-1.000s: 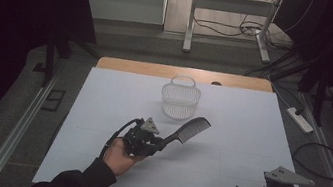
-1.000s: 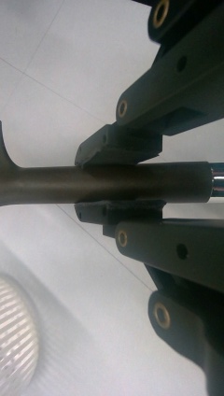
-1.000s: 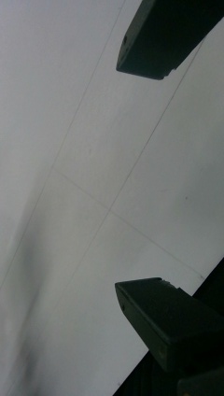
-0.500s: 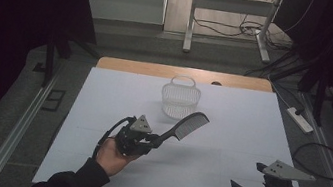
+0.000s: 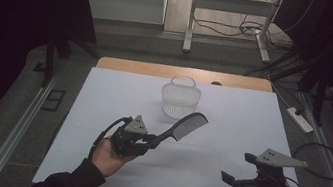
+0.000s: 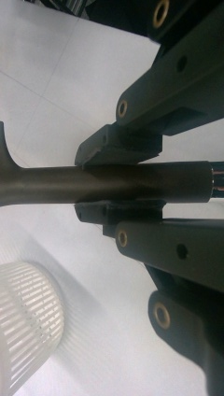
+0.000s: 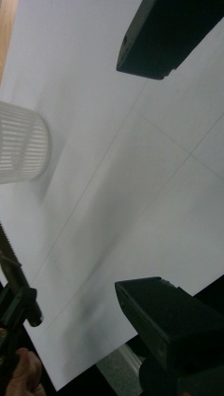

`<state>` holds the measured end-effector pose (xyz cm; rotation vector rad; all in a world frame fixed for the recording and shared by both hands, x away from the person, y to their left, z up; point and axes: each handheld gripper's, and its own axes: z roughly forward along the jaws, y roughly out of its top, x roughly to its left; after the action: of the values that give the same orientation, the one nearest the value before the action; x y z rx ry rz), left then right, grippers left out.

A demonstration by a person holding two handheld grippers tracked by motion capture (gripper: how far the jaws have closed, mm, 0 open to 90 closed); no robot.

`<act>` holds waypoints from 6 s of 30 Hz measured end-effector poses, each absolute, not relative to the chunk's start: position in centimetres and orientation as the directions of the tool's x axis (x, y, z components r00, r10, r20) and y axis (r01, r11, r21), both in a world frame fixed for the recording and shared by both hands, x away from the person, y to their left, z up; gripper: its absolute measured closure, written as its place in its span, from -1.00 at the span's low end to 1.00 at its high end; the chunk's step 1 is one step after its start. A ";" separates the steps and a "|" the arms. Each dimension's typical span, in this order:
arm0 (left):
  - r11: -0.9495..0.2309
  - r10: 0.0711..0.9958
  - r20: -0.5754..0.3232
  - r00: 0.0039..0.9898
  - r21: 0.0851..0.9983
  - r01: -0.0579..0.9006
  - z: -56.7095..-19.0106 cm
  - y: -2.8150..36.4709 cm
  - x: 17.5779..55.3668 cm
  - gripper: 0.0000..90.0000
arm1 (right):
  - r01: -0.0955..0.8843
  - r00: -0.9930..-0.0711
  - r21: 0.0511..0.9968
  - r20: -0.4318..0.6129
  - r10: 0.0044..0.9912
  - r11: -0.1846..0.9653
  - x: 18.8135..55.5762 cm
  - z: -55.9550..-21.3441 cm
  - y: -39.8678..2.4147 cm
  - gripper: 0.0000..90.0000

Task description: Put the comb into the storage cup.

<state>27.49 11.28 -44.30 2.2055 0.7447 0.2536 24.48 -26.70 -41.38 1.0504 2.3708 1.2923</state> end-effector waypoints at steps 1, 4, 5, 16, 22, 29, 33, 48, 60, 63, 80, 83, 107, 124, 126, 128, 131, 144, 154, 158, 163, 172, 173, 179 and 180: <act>-0.528 0.582 -0.056 0.811 0.733 0.429 -44.3 11.3 27.4 0.60 | 0.480 -0.712 0.807 0.130 0.690 0.344 24.7 -41.3 -26.5 -1.00; -0.527 0.581 -0.052 0.812 0.736 0.425 -44.1 11.5 27.2 0.60 | 0.485 -0.720 0.808 0.151 0.677 0.334 25.3 -41.0 -25.8 -1.00; -0.529 0.581 -0.048 0.813 0.736 0.422 -44.1 11.6 27.1 0.60 | 0.480 -0.725 0.804 0.137 0.675 0.352 25.6 -40.8 -25.3 -1.00; -0.520 0.580 -0.043 0.813 0.749 0.410 -43.7 12.0 26.1 0.60 | 0.498 -0.726 0.804 0.180 0.664 0.326 27.4 -40.4 -24.0 -1.00; -0.528 0.572 -0.047 0.819 0.743 0.411 -43.8 11.9 25.4 0.60 | 0.498 -0.741 0.802 0.196 0.643 0.329 28.2 -39.8 -22.9 -1.00; -0.530 0.569 -0.040 0.822 0.746 0.403 -43.9 11.7 24.6 0.60 | 0.528 -0.743 0.790 0.251 0.620 0.312 29.4 -39.5 -21.4 -1.00; -0.528 0.568 -0.039 0.822 0.749 0.401 -43.9 11.8 24.2 0.60 | 0.539 -0.744 0.783 0.268 0.612 0.311 30.1 -39.4 -20.9 -1.00; -0.513 0.572 -0.037 0.819 0.763 0.393 -43.7 11.8 23.4 0.61 | 0.575 -0.740 0.758 0.323 0.589 0.307 32.4 -39.0 -18.7 -1.00; -0.513 0.571 -0.026 0.821 0.769 0.381 -43.7 11.7 23.3 0.61 | 0.669 -0.695 0.679 0.427 0.579 0.302 34.4 -39.4 -17.0 -1.00; -0.514 0.568 -0.026 0.823 0.769 0.379 -43.7 11.7 23.3 0.61 | 0.677 -0.689 0.668 0.428 0.585 0.309 34.6 -39.5 -16.7 -1.00; -0.516 0.569 -0.014 0.822 0.772 0.371 -43.8 11.5 23.3 0.61 | 0.716 -0.658 0.642 0.490 0.572 0.274 35.5 -39.8 -16.7 -0.50; -0.518 0.568 -0.013 0.823 0.771 0.370 -43.8 11.5 23.3 0.61 | 0.723 -0.653 0.643 0.515 0.555 0.254 35.6 -39.8 -17.1 -0.22; -0.586 0.554 0.042 0.831 0.729 0.354 -45.1 10.7 23.8 0.59 | 0.840 -0.538 0.524 0.763 0.359 0.143 36.6 -40.7 -18.7 0.87; -0.527 0.598 -0.012 0.802 0.748 0.404 -45.3 11.2 24.5 -0.03 | 0.830 -0.545 0.549 0.760 0.354 0.099 36.3 -40.1 -18.8 0.87; -0.520 0.604 -0.019 0.797 0.749 0.411 -45.2 11.3 24.5 -0.09 | 0.828 -0.548 0.553 0.757 0.355 0.098 36.3 -40.0 -18.9 0.87; -0.509 0.608 -0.032 0.793 0.751 0.421 -45.2 11.5 24.6 -0.17 | 0.825 -0.549 0.557 0.755 0.358 0.092 36.3 -39.9 -18.9 0.87; -0.488 0.614 -0.060 0.787 0.755 0.438 -45.1 11.9 24.8 -0.37 | 0.823 -0.551 0.561 0.752 0.362 0.088 36.3 -39.8 -19.0 0.87; -0.435 0.626 -0.156 0.764 0.743 0.508 -44.8 13.4 24.8 -0.89 | 0.807 -0.564 0.585 0.726 0.395 0.076 36.5 -39.4 -19.3 0.87; -0.408 0.658 -0.131 0.741 0.765 0.498 -44.7 15.3 24.4 -1.00 | 0.798 -0.564 0.600 0.708 0.425 0.059 37.2 -39.0 -19.6 0.87; -0.408 0.667 -0.125 0.734 0.764 0.501 -44.7 16.1 24.2 -1.00 | 0.794 -0.564 0.606 0.702 0.436 0.052 37.5 -38.6 -19.8 0.87; -0.414 0.673 -0.102 0.733 0.768 0.488 -44.9 16.7 23.8 -1.00 | 0.790 -0.562 0.612 0.694 0.450 0.042 37.9 -38.3 -20.0 0.87; -0.385 0.690 -0.134 0.712 0.764 0.517 -45.5 18.2 23.5 -1.00 | 0.783 -0.555 0.622 0.687 0.470 0.015 38.7 -37.7 -20.4 0.87; -0.380 0.690 -0.139 0.711 0.766 0.519 -45.5 18.4 23.5 -1.00 | 0.780 -0.554 0.626 0.683 0.476 0.009 38.8 -37.5 -20.5 0.87; -0.369 0.708 -0.150 0.690 0.754 0.543 -45.8 19.4 23.2 -1.00 | 0.773 -0.555 0.635 0.675 0.487 0.001 39.2 -36.9 -20.7 0.87; -0.363 0.710 -0.157 0.686 0.754 0.548 -45.9 19.6 23.1 -1.00 | 0.772 -0.555 0.636 0.673 0.489 0.000 39.3 -36.8 -20.8 0.87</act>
<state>23.10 19.64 -45.85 2.0599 0.9643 0.2457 39.28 -20.77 -36.84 1.5568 2.3847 1.8622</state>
